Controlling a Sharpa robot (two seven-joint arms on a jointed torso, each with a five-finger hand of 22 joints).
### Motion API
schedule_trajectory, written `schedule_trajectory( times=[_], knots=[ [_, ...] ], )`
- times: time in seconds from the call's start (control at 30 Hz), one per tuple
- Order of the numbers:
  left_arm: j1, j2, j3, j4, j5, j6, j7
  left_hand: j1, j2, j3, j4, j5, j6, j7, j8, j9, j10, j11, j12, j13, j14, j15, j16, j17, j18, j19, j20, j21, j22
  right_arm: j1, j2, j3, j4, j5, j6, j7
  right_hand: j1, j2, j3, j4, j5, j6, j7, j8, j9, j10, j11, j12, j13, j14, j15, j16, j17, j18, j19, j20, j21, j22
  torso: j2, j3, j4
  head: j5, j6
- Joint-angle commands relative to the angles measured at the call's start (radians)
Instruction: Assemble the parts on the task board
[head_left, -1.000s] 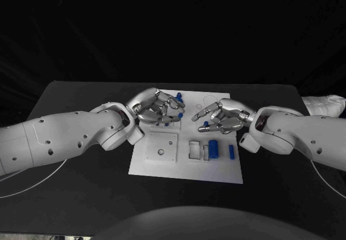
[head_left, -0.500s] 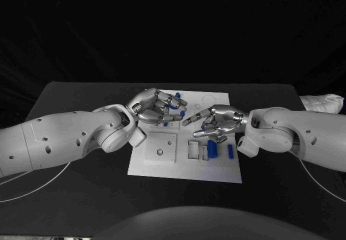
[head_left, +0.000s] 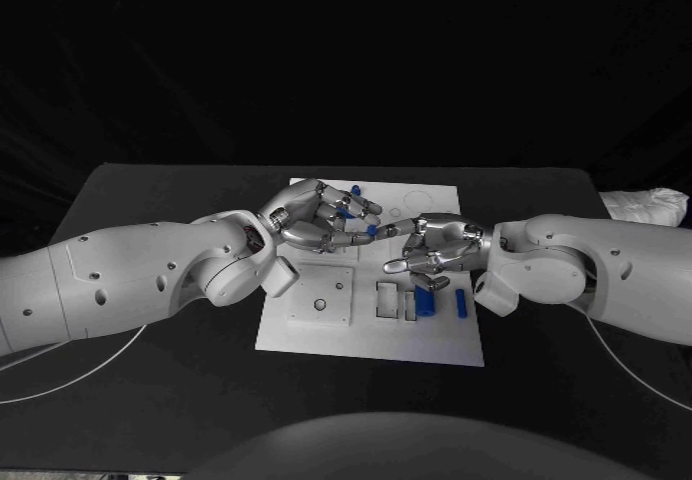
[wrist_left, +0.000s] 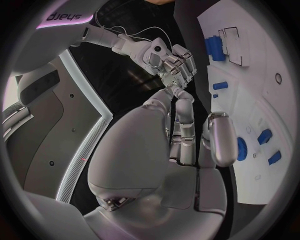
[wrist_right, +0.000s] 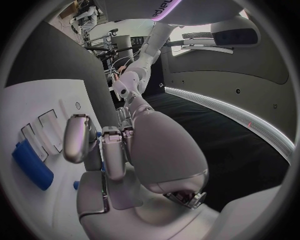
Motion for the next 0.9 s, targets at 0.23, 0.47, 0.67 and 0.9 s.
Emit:
schedule_trajectory(
  times=[0.23, 0.47, 0.67, 0.9],
  knots=[
    [0.001, 0.007, 0.000, 0.003, 0.025, 0.048, -0.003, 0.000, 0.011, -0.016, 0.000, 0.007, -0.004, 0.002, -0.005, 0.003, -0.020, 0.000, -0.005, -0.006, -0.005, -0.002, 0.003, 0.000, 0.000, -0.003, -0.001, 0.001, 0.193, -0.001, 0.005, 0.000, 0.002, 0.066, 0.068, -0.046, 0.015, -0.002, 0.008, -0.016, 0.006, -0.057, -0.021, -0.006, -0.012, 0.087, -0.051, -0.010, 0.112, 0.102, -0.004, 0.003, 0.264, 0.001, -0.022, 0.001, -0.016, 0.171, 0.000, -0.0003, -0.0009, 0.002, 0.000],
    [0.001, 0.008, 0.000, 0.001, 0.026, 0.056, -0.009, 0.000, 0.011, -0.018, 0.000, 0.008, -0.003, 0.002, -0.005, 0.003, -0.022, 0.000, -0.005, -0.007, -0.006, -0.001, 0.002, -0.002, 0.000, -0.004, -0.001, -0.001, 0.192, -0.001, 0.004, 0.000, 0.002, 0.067, 0.063, -0.049, 0.023, 0.001, 0.017, -0.028, 0.014, 0.061, -0.027, 0.021, 0.013, 0.085, -0.048, -0.012, 0.111, 0.102, -0.002, 0.003, 0.264, 0.003, -0.033, 0.003, -0.022, 0.168, 0.001, -0.0009, -0.0015, 0.006, 0.000],
    [0.001, 0.008, 0.000, -0.001, 0.026, 0.063, -0.015, 0.002, 0.013, -0.023, -0.002, 0.013, -0.001, 0.002, -0.004, 0.004, -0.026, 0.001, -0.004, -0.009, -0.009, -0.001, 0.000, -0.006, 0.000, -0.005, -0.001, -0.003, 0.192, -0.001, 0.002, 0.000, 0.001, 0.066, 0.054, -0.049, 0.026, 0.003, 0.030, -0.038, 0.030, 0.089, -0.040, 0.059, 0.033, 0.074, -0.046, -0.019, 0.105, 0.102, 0.000, 0.003, 0.264, 0.005, -0.048, 0.004, -0.031, 0.164, 0.000, -0.0004, -0.0008, 0.005, 0.000],
    [0.001, 0.007, 0.000, -0.003, 0.027, 0.067, -0.022, 0.004, 0.014, -0.026, -0.002, 0.017, 0.001, 0.003, -0.003, 0.005, -0.027, 0.001, -0.002, -0.010, -0.011, -0.001, -0.001, -0.009, 0.001, -0.007, -0.001, -0.005, 0.191, -0.001, 0.002, 0.000, 0.000, 0.065, 0.042, -0.049, 0.025, 0.004, 0.038, -0.042, 0.034, 0.085, -0.051, 0.086, 0.047, 0.068, -0.044, -0.022, 0.103, 0.102, 0.001, 0.003, 0.264, 0.007, -0.059, 0.005, -0.037, 0.162, 0.000, -0.0006, -0.0010, 0.007, 0.000]
  ],
)
